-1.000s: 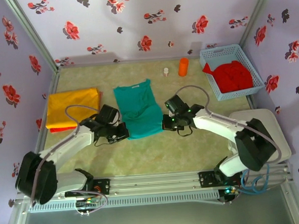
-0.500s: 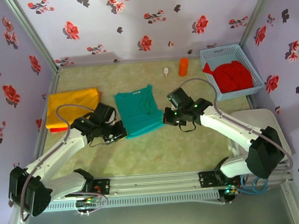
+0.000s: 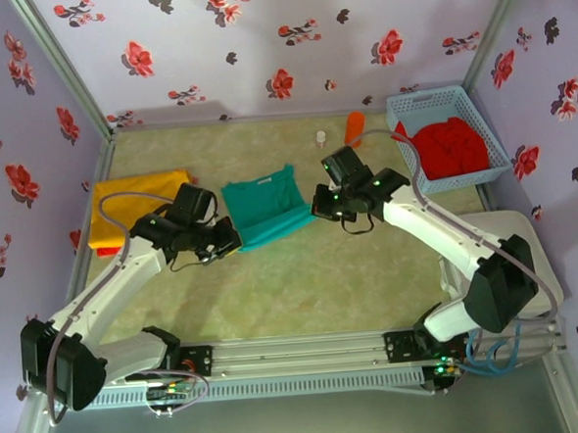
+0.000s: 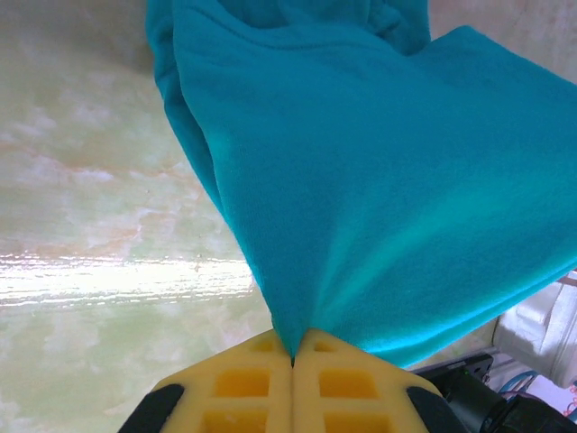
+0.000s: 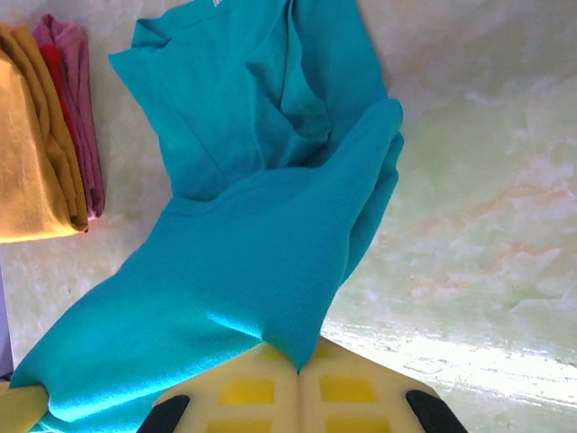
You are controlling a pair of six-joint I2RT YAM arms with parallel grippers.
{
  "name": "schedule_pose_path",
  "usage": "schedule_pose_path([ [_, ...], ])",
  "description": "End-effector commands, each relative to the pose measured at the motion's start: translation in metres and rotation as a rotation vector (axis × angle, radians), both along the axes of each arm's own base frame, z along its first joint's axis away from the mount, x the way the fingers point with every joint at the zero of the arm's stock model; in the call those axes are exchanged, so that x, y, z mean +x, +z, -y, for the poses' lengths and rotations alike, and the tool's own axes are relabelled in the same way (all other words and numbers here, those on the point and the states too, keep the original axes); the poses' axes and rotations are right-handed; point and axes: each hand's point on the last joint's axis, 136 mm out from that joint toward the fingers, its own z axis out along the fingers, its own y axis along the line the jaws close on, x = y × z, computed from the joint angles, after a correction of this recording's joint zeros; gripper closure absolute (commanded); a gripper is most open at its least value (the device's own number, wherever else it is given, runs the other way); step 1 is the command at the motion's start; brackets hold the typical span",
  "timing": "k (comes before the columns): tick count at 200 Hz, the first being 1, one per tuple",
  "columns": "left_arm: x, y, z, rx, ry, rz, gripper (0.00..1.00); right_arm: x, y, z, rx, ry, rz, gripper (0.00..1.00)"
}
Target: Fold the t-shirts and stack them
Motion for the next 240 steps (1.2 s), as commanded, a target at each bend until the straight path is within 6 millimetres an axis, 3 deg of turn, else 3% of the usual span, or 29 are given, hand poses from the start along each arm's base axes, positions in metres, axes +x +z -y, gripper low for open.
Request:
schedule_pose_path([
  [1, 0.008, 0.004, -0.004, 0.019, -0.001, 0.002, 1.0, 0.022, 0.01, 0.005, 0.012, -0.042, 0.029, 1.0],
  [41, 0.021, 0.006, -0.011, 0.029, 0.018, 0.01, 1.0, 0.042, 0.013, 0.008, 0.024, -0.055, 0.028, 1.0],
  [100, 0.047, 0.019, -0.015, 0.034, 0.027, 0.045, 1.0, 0.067, 0.012, -0.002, 0.049, -0.044, 0.01, 1.0],
  [240, 0.098, -0.002, -0.034, 0.03, 0.063, 0.028, 1.0, 0.119, 0.0, -0.019, 0.066, -0.027, -0.026, 1.0],
])
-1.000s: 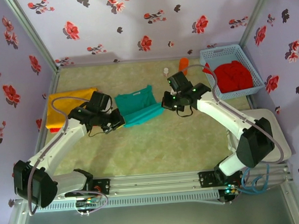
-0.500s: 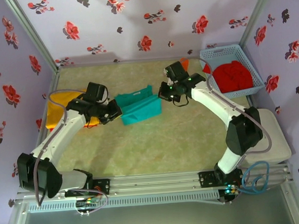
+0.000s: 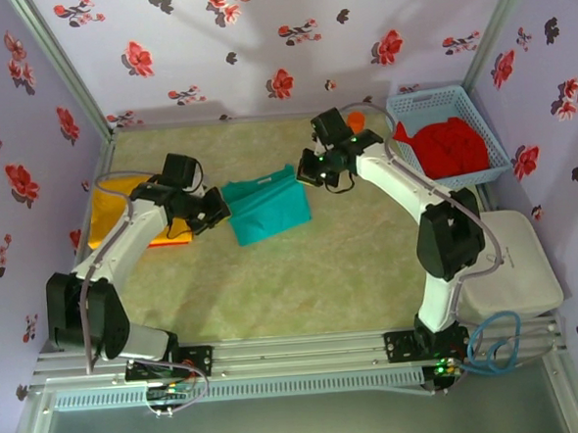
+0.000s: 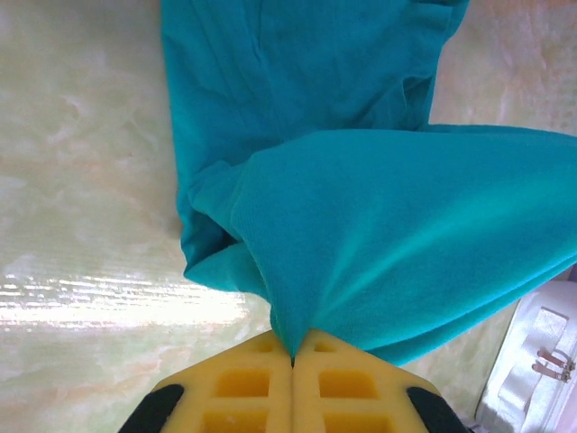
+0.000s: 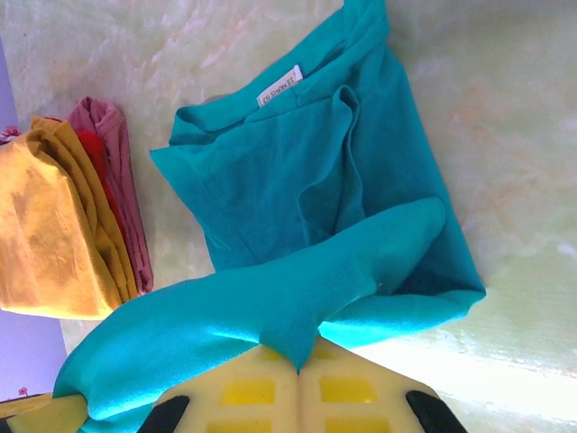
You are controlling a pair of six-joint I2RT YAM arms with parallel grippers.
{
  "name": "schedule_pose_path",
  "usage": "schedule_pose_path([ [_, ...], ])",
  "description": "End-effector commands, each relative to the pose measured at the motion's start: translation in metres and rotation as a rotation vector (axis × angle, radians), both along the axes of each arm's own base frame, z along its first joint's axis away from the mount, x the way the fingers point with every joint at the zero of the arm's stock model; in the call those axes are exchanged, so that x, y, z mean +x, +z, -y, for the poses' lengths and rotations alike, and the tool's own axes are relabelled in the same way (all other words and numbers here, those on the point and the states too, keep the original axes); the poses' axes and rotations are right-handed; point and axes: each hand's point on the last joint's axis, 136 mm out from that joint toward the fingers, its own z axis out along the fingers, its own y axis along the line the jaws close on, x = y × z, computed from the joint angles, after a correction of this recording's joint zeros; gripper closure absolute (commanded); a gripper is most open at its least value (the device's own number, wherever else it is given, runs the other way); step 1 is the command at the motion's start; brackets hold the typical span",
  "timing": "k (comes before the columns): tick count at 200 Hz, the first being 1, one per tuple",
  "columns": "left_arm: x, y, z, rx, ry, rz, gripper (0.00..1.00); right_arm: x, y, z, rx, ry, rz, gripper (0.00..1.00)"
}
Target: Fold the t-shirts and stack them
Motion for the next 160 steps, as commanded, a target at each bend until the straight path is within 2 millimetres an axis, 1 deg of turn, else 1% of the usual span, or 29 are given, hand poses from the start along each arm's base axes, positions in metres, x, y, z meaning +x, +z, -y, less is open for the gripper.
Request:
schedule_pose_path([
  [1, 0.011, 0.005, -0.007, 0.023, -0.011, 0.019, 1.0, 0.019, 0.008, 0.013, -0.021, -0.031, 0.037, 1.0],
  [49, 0.033, 0.002, -0.012, 0.034, -0.019, 0.02, 1.0, 0.037, 0.004, 0.013, -0.016, -0.033, 0.03, 1.0],
  [67, 0.041, -0.003, -0.013, 0.042, -0.028, 0.01, 1.0, 0.044, -0.002, 0.011, -0.008, -0.028, 0.013, 1.0],
  [98, 0.053, -0.01, -0.012, 0.048, -0.042, -0.003, 1.0, 0.056, -0.006, 0.006, -0.001, -0.022, 0.012, 1.0],
  [138, 0.067, -0.012, -0.014, 0.055, -0.051, 0.008, 1.0, 0.07, -0.004, 0.002, -0.003, -0.027, 0.022, 1.0],
  [160, 0.074, -0.019, -0.018, 0.061, -0.05, -0.004, 1.0, 0.078, -0.004, -0.001, 0.007, -0.027, 0.021, 1.0],
])
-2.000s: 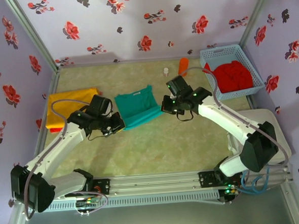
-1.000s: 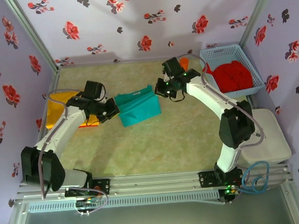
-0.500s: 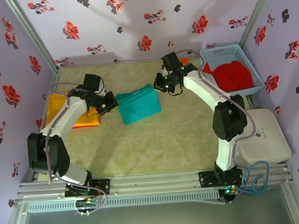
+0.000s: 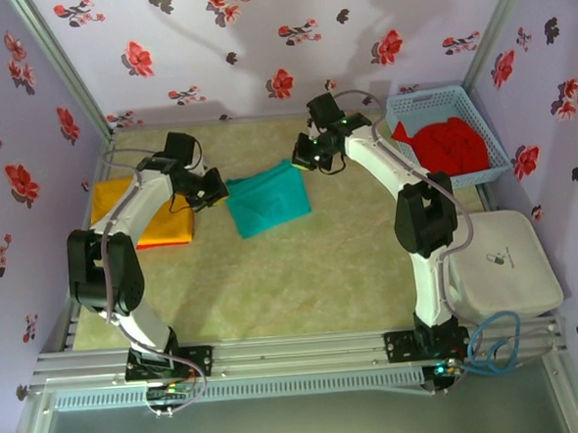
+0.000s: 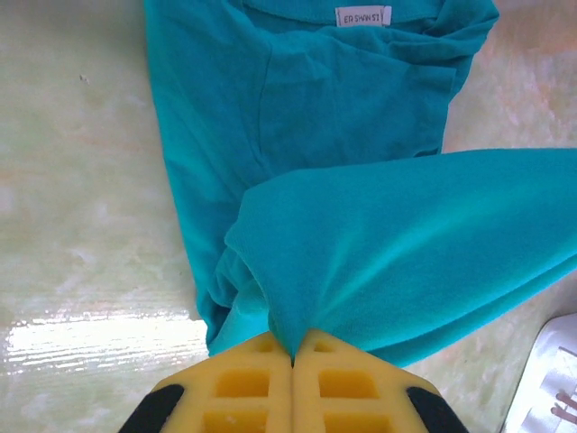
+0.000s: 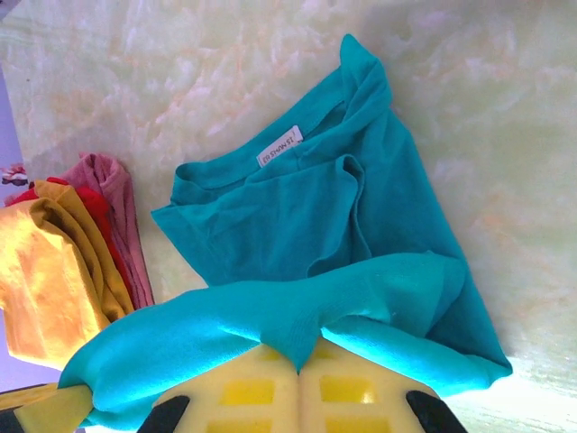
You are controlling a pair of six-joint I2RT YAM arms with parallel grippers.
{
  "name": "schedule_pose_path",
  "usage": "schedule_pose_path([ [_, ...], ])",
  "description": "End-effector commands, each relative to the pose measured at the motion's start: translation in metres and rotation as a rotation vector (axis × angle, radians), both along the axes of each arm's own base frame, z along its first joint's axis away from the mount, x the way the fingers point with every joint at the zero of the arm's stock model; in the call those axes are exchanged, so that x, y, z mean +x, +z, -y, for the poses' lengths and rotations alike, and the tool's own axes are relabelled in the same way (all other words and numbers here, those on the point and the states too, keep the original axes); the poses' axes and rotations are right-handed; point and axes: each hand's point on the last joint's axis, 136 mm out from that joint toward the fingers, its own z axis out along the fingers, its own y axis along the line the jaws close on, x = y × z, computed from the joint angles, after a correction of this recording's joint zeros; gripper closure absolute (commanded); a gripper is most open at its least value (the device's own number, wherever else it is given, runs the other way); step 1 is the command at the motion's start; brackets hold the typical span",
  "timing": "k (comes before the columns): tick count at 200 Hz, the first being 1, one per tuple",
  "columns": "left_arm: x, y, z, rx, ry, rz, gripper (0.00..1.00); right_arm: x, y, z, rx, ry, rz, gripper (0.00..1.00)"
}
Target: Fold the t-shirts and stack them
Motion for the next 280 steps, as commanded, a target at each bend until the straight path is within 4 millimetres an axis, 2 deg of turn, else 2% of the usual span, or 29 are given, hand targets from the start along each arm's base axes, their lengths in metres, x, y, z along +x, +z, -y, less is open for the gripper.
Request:
schedule_pose_path([
  [1, 0.007, -0.006, -0.012, 0.03, -0.009, -0.016, 1.0, 0.019, 0.007, 0.009, -0.009, -0.022, 0.029, 1.0],
  [33, 0.022, -0.014, -0.015, 0.022, -0.014, -0.021, 1.0, 0.032, 0.001, 0.003, 0.009, -0.023, 0.027, 1.0],
  [99, 0.06, -0.022, -0.022, 0.021, -0.009, -0.004, 1.0, 0.071, -0.024, -0.013, 0.077, -0.058, 0.036, 1.0],
  [110, 0.066, -0.026, -0.022, 0.02, -0.004, -0.005, 0.99, 0.078, -0.026, -0.015, 0.088, -0.067, 0.042, 1.0],
  [118, 0.07, -0.029, -0.024, 0.019, 0.001, -0.005, 0.94, 0.082, -0.028, -0.017, 0.1, -0.07, 0.049, 1.0],
  [124, 0.073, -0.032, -0.025, 0.019, 0.008, -0.007, 0.9, 0.086, -0.029, -0.018, 0.108, -0.071, 0.059, 0.94],
  [136, 0.08, -0.037, -0.028, 0.017, 0.021, -0.007, 0.79, 0.093, -0.031, -0.02, 0.114, -0.077, 0.072, 0.74],
  [143, 0.086, -0.041, -0.033, 0.019, 0.036, -0.002, 0.68, 0.097, -0.032, -0.02, 0.119, -0.079, 0.079, 0.56],
  [149, 0.092, -0.043, -0.036, 0.016, 0.045, 0.004, 0.61, 0.1, -0.032, -0.02, 0.12, -0.081, 0.086, 0.45],
  [161, 0.102, -0.044, -0.045, 0.02, 0.057, 0.012, 0.51, 0.103, -0.03, -0.02, 0.119, -0.084, 0.102, 0.35],
  [177, 0.108, -0.036, -0.057, 0.03, 0.059, 0.006, 0.48, 0.101, -0.022, -0.022, 0.12, -0.069, 0.115, 0.29],
  [198, 0.104, -0.016, -0.064, 0.049, 0.061, 0.042, 0.46, 0.09, -0.013, -0.017, 0.079, -0.043, 0.133, 0.27],
  [217, 0.088, -0.01, -0.064, 0.048, 0.062, 0.037, 0.45, 0.072, -0.008, -0.014, 0.048, -0.007, 0.139, 0.26],
  [225, 0.078, -0.011, -0.062, 0.045, 0.059, 0.027, 0.45, 0.063, -0.007, -0.014, 0.041, 0.012, 0.144, 0.26],
  [237, 0.061, -0.015, -0.058, 0.042, 0.056, 0.021, 0.45, 0.046, -0.019, -0.01, 0.024, 0.028, 0.124, 0.25],
  [238, 0.06, -0.015, -0.057, 0.041, 0.055, 0.023, 0.45, 0.046, -0.015, -0.01, 0.029, 0.028, 0.132, 0.25],
  [240, 0.057, -0.015, -0.056, 0.039, 0.056, 0.022, 0.45, 0.042, -0.021, -0.008, 0.022, 0.03, 0.12, 0.25],
  [252, 0.042, -0.02, -0.05, 0.019, 0.057, 0.026, 0.45, 0.028, -0.024, -0.002, 0.012, 0.03, 0.118, 0.22],
  [280, 0.01, -0.036, -0.03, -0.037, 0.052, 0.03, 0.44, -0.002, -0.046, 0.018, -0.035, 0.006, 0.096, 0.17],
])
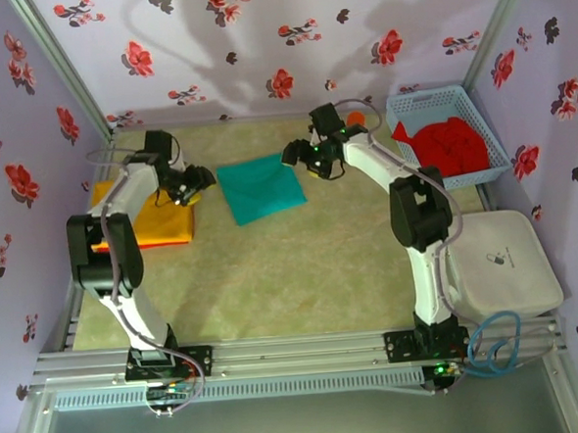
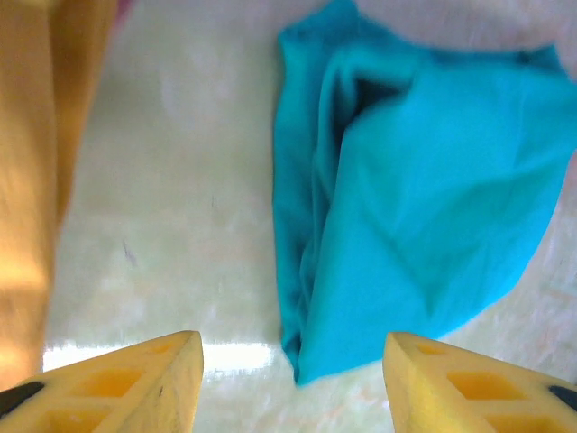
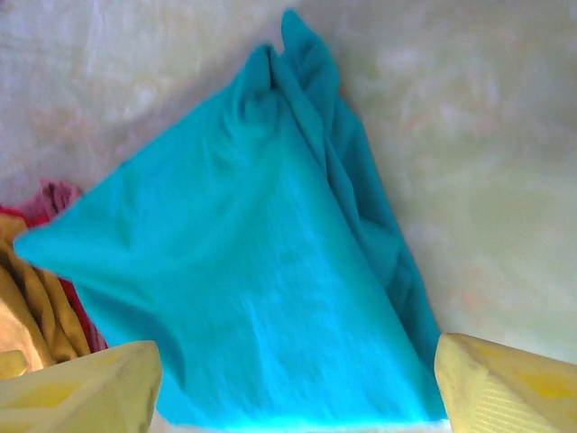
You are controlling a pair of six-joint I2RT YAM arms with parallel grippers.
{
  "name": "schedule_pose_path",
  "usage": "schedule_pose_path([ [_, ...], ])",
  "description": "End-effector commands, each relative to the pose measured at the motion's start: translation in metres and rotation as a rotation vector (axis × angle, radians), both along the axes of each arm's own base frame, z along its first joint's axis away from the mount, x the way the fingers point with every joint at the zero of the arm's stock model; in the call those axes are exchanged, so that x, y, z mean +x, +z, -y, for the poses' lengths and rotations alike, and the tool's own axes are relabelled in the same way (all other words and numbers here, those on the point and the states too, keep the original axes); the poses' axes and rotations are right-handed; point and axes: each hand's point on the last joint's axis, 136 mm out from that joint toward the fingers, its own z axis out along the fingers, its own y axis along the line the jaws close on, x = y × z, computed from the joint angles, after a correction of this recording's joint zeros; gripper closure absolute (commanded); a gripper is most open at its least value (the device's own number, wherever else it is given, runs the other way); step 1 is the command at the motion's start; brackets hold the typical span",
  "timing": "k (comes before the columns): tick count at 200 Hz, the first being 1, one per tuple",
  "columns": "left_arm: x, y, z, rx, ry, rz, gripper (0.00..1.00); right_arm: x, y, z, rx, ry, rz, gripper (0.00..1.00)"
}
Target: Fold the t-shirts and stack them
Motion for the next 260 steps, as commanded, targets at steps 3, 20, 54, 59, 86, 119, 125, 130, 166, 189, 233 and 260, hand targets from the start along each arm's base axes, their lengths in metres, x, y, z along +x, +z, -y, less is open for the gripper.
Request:
schedule_pose_path([
  [3, -0.02, -0.009, 0.02, -0.059, -0.009, 0.025, 0.44, -0.014, 0.001, 0.012, -0.034, -0.005, 0.063, 0.17],
  [20, -0.029, -0.019, 0.034, -0.077, -0.027, 0.041, 0.44, -0.022, -0.012, 0.023, -0.09, -0.007, 0.063, 0.18],
  [54, -0.03, -0.044, 0.052, -0.09, -0.053, 0.036, 0.47, -0.023, -0.038, 0.025, -0.136, 0.019, 0.048, 0.28],
  [59, -0.029, -0.047, 0.054, -0.092, -0.055, 0.037, 0.48, -0.022, -0.042, 0.024, -0.136, 0.022, 0.043, 0.29],
  [86, -0.02, -0.06, 0.057, -0.104, -0.042, 0.039, 0.54, -0.021, -0.057, 0.018, -0.132, 0.034, 0.025, 0.36],
  [119, -0.014, -0.066, 0.064, -0.117, -0.043, 0.025, 0.61, -0.025, -0.072, 0.006, -0.095, 0.055, -0.009, 0.44],
  [125, -0.013, -0.067, 0.065, -0.116, -0.043, 0.023, 0.62, -0.027, -0.074, 0.005, -0.089, 0.056, -0.013, 0.45],
  [130, -0.013, -0.067, 0.066, -0.117, -0.047, 0.023, 0.62, -0.027, -0.074, 0.003, -0.081, 0.056, -0.014, 0.46],
  [166, -0.009, -0.07, 0.069, -0.118, -0.046, 0.018, 0.69, -0.031, -0.079, -0.008, 0.01, 0.048, -0.021, 0.55],
  [189, -0.009, -0.072, 0.069, -0.115, -0.047, 0.012, 0.76, -0.032, -0.082, -0.01, 0.025, 0.043, -0.03, 0.61],
  [233, -0.013, -0.073, 0.067, -0.097, -0.063, -0.001, 0.95, -0.035, -0.082, -0.004, 0.025, 0.011, -0.025, 0.79],
  [260, -0.021, -0.077, 0.065, -0.081, -0.073, -0.031, 1.0, -0.043, -0.083, 0.002, 0.044, -0.036, -0.059, 0.9],
])
